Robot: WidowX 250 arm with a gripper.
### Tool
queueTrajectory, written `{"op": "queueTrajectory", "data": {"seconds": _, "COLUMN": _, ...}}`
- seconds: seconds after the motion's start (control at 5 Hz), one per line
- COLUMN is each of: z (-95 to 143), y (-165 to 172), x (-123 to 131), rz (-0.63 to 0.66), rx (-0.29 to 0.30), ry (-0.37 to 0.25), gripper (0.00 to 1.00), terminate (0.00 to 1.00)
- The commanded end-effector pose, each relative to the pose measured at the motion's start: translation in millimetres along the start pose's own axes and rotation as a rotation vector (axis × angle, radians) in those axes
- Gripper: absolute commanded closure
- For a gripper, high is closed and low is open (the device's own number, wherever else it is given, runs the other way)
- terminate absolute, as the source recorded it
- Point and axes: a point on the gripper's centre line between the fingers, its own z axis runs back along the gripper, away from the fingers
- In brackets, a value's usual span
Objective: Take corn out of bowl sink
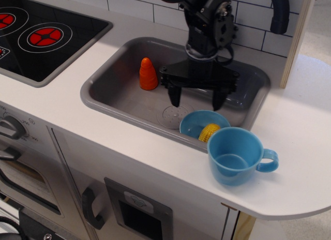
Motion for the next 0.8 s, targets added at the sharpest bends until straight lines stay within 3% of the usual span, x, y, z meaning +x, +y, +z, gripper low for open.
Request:
{"op": "queueTrajectory", "data": {"seconds": 0.0, "z": 25, "y": -16, "x": -9, "rz": -0.021, "rx": -0.007, "ry": 0.0, "gripper": 0.0, "terminate": 0.0}}
{"op": "queueTrajectory", "data": {"seconds": 0.6, "z": 4, "y": -21, "x": -23, "rz": -0.011, "rx": 0.047, "ry": 0.052, "gripper": 0.0, "terminate": 0.0}}
